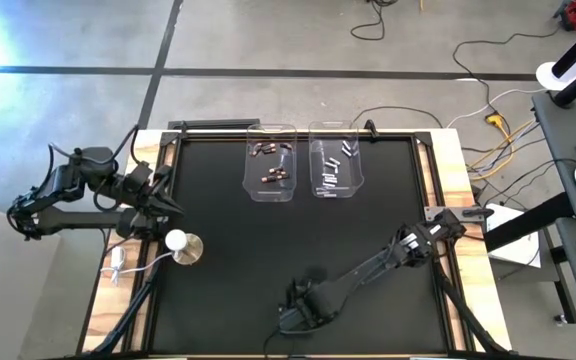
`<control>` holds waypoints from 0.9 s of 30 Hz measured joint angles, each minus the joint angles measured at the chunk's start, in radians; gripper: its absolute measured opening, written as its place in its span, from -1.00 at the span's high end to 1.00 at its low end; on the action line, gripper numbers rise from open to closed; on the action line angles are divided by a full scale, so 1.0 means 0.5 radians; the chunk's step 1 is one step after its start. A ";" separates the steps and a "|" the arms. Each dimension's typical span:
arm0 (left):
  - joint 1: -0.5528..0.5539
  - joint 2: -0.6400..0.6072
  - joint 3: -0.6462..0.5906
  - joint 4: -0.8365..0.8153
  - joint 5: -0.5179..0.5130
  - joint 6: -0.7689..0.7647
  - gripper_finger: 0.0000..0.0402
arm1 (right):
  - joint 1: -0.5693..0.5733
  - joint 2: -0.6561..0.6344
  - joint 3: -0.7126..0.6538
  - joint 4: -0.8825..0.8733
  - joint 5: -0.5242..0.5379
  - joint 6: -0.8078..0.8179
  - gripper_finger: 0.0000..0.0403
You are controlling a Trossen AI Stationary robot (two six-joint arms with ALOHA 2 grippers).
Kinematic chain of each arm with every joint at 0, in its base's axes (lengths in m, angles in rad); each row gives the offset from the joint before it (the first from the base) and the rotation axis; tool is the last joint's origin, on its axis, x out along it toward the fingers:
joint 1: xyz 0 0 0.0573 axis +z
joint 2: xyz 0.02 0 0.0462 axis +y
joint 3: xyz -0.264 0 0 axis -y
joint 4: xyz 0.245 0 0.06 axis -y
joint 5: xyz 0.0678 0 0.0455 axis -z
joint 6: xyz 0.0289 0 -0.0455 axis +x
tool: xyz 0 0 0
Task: Sort batteries
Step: Put the white battery into the right transparent bin
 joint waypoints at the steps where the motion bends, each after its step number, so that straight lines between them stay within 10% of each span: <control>1: 0.000 0.000 0.000 0.009 0.000 0.000 1.00 | -0.013 0.000 -0.003 -0.033 0.007 -0.004 0.33; 27: -0.001 -0.118 -0.001 0.007 0.000 -0.076 1.00 | -0.396 -0.008 -0.468 0.158 -0.525 -0.304 0.67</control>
